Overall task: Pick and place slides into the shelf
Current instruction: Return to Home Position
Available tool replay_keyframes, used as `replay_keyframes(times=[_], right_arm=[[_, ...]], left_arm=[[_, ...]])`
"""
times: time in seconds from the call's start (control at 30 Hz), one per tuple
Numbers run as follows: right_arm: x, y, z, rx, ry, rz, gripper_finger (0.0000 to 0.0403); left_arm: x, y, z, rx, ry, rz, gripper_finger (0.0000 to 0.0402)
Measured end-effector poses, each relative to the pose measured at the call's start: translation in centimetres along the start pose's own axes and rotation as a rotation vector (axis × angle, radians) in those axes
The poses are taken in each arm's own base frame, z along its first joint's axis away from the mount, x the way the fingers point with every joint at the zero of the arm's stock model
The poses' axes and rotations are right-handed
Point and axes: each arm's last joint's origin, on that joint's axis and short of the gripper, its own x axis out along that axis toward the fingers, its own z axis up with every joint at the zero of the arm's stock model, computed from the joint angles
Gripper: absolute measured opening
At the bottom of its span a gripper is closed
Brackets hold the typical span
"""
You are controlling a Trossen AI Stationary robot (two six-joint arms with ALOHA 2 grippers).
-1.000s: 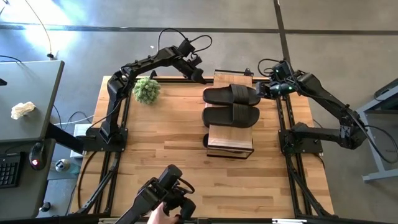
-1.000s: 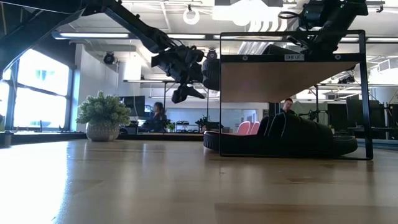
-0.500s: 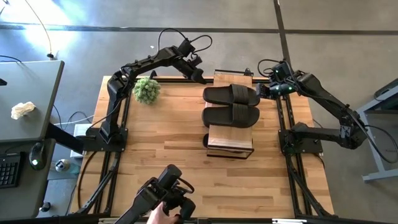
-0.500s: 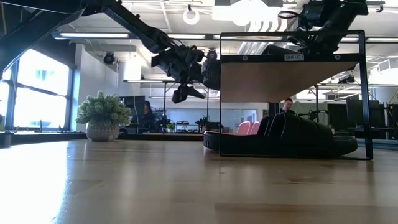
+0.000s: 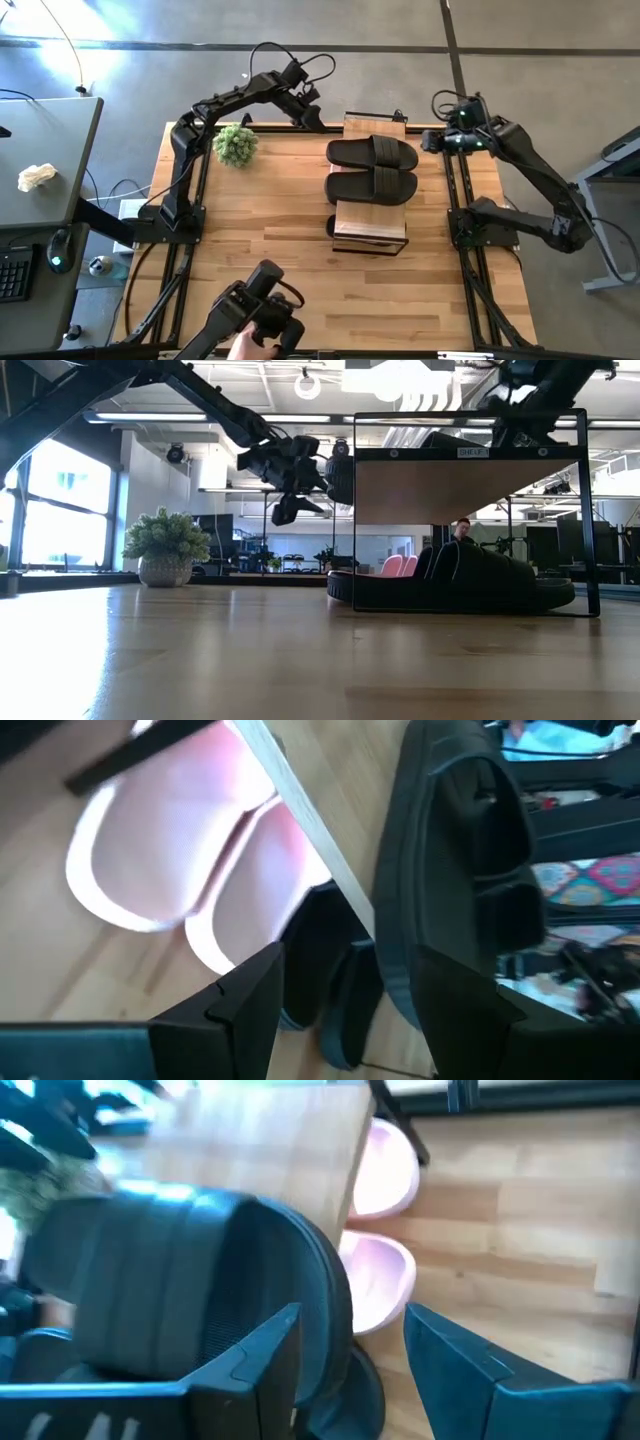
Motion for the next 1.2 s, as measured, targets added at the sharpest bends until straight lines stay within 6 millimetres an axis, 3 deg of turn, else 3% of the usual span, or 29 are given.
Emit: replay_keyframes(times=[0.2, 0.43, 0.6, 0.73, 0.97, 1.07, 1.2], right_arm=[[-2.2, -0.2, -0.6, -0.006, -0.097, 0.05, 0.0167], [-3.8, -0.1, -1.4, -0.081, -0.158, 0.137, 0.0127], [-4.7, 0.7, -1.5, -0.158, -0.163, 0.324, 0.006], [-5.7, 1.3, -2.3, -0.231, -0.116, 0.511, 0.0007], [-9.8, 1.1, -5.8, -0.358, -0.191, 0.71, 0.0002], [-11.9, 0.6, -7.2, -0.4, -0.307, 0.774, 0.0001], [-14.1, 0.2, -8.3, -0.461, -0.473, 0.845, 0.0]], left_arm=[[-1.2, 0.1, -0.3, -0.06, 0.018, -0.042, 0.0198], [-4.9, -2.8, 0.1, -0.02, -0.085, -0.042, 0.0197], [-8.3, -7.4, -0.5, 0.092, -0.174, -0.057, 0.0188], [-10.7, -12.1, -2.1, 0.195, -0.236, -0.033, 0.0141], [-13.7, -21.9, -7.6, 0.5, -0.359, 0.022, 0.0016], [-13.8, -24.6, -10.2, 0.563, -0.388, 0.044, 0.0013], [-13.3, -26.0, -13.0, 0.589, -0.443, 0.12, 0.003]])
